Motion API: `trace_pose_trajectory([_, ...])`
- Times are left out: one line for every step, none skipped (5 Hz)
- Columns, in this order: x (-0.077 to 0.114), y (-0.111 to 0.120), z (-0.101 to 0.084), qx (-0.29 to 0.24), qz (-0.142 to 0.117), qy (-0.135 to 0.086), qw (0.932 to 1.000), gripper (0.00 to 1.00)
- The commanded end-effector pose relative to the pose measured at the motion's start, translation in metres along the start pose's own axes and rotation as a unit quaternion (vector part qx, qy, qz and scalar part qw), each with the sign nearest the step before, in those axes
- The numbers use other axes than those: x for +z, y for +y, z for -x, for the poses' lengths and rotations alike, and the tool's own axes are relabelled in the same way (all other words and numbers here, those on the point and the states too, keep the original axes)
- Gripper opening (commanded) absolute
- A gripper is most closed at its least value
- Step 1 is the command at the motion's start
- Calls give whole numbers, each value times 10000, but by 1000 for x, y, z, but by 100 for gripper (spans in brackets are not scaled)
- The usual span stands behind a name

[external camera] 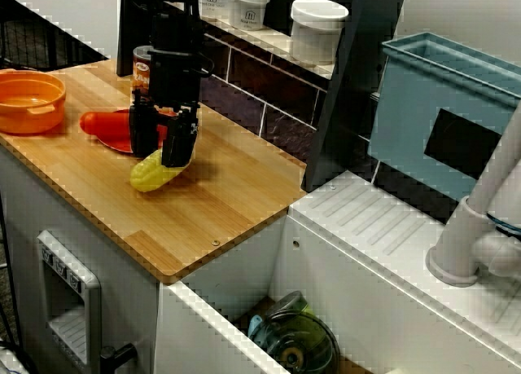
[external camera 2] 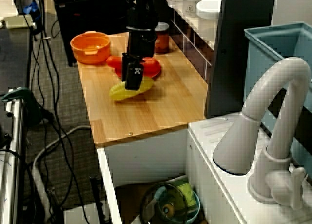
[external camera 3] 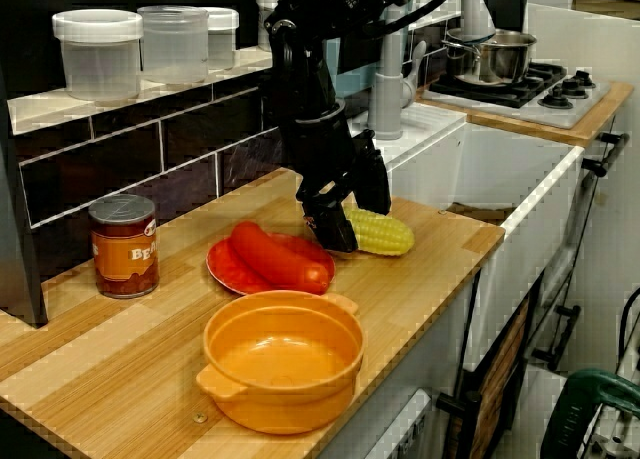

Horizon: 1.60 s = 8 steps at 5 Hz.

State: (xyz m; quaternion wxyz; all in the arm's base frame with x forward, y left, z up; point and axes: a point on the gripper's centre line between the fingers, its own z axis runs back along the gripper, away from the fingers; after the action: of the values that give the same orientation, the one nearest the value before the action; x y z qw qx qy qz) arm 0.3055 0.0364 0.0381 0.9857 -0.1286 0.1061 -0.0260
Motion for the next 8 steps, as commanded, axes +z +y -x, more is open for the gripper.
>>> trace_pose_trajectory([38, 8, -3, 79, -29, -207, 9998, 100])
trace_pose_trajectory([60, 14, 0, 198, 170, -203, 9995, 100])
trace_pose_trajectory([84, 22, 4, 320, 285, -282, 9987, 100])
trace_pose_trajectory([107, 38, 7, 323, -283, -91, 9990, 100])
trace_pose_trajectory([121, 55, 9, 465, -230, -147, 9985, 100])
trace_pose_trajectory([129, 72, 11, 721, -232, -303, 9967, 100])
trace_pose_trajectory([132, 83, 18, 927, -362, -480, 9939, 100])
trace_pose_trajectory([130, 88, 23, 548, -413, -220, 9974, 100])
